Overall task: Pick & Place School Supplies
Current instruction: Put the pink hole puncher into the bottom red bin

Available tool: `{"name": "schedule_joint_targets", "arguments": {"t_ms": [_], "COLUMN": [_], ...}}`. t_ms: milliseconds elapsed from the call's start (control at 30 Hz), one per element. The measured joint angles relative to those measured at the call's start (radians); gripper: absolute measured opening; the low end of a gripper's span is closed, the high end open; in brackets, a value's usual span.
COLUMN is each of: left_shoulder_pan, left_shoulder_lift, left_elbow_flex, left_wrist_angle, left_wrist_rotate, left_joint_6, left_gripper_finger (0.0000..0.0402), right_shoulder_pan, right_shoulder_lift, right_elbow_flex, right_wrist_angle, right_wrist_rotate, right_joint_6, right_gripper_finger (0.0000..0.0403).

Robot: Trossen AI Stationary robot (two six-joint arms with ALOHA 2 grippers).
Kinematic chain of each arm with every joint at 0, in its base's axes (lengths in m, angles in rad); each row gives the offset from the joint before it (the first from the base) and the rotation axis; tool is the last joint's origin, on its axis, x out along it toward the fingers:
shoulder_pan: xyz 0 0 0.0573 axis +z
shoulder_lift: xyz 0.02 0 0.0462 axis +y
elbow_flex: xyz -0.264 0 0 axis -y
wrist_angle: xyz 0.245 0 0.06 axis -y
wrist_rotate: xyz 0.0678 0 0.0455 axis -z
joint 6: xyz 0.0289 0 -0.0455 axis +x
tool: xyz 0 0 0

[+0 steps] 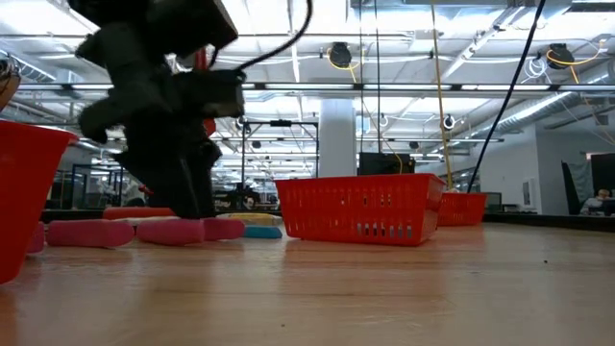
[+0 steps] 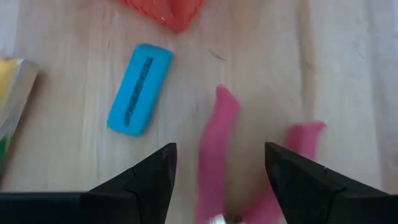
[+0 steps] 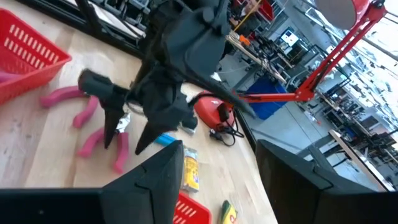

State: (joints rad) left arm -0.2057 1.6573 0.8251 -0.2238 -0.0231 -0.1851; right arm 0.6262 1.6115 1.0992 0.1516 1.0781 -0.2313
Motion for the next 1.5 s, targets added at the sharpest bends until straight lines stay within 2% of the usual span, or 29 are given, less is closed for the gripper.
{"name": "schedule_joint_targets", "arguments": {"t_ms": [133, 233, 333, 500, 700, 867, 967, 1133, 1333, 1500], "left_shoulder_pan": [0.007, 0.006, 0.007, 0.004, 0.000, -0.023, -0.045, -0.086, -0.182, -0.276], "left_shoulder_lift": [0.049, 0.057, 0.058, 0.059, 0.057, -0.001, -0.050, -0.121, -0.134, -0.134], "left_elbow_flex": [0.018, 0.019, 0.020, 0.020, 0.020, 0.021, 0.046, 0.113, 0.220, 0.279], "left_wrist_angle": [-0.017, -0.009, -0.008, -0.007, -0.008, -0.036, -0.115, -0.245, -0.433, -0.478], "left_wrist_rotate": [-0.003, -0.013, -0.033, -0.067, -0.091, -0.165, -0.229, -0.276, -0.329, -0.345], "left_joint_6": [0.005, 0.008, 0.008, 0.025, 0.043, 0.025, 0.008, -0.028, -0.120, -0.219], "left_gripper_finger": [0.0238, 0.0212, 0.0163, 0.0040, 0.0038, 0.0038, 0.0038, 0.0038, 0.0038, 0.0038], "right_shoulder_pan": [0.007, 0.010, 0.011, 0.011, 0.011, 0.011, 0.011, 0.011, 0.011, 0.011], "right_shoulder_lift": [0.000, 0.000, 0.000, 0.000, 0.000, 0.000, 0.000, 0.000, 0.000, 0.000], "right_elbow_flex": [0.000, 0.000, 0.000, 0.000, 0.000, 0.000, 0.000, 0.000, 0.000, 0.000], "right_wrist_angle": [-0.019, -0.033, -0.038, -0.044, -0.052, -0.059, -0.059, -0.059, -0.068, -0.068], "right_wrist_rotate": [0.000, 0.000, 0.000, 0.000, 0.000, 0.000, 0.000, -0.002, -0.004, -0.005], "right_joint_6": [0.027, 0.045, 0.055, 0.063, 0.079, 0.089, 0.095, 0.099, 0.112, 0.111], "right_gripper_finger": [0.0194, 0.0194, 0.0194, 0.0194, 0.0194, 0.0194, 0.0194, 0.0194, 0.0194, 0.0194]}}
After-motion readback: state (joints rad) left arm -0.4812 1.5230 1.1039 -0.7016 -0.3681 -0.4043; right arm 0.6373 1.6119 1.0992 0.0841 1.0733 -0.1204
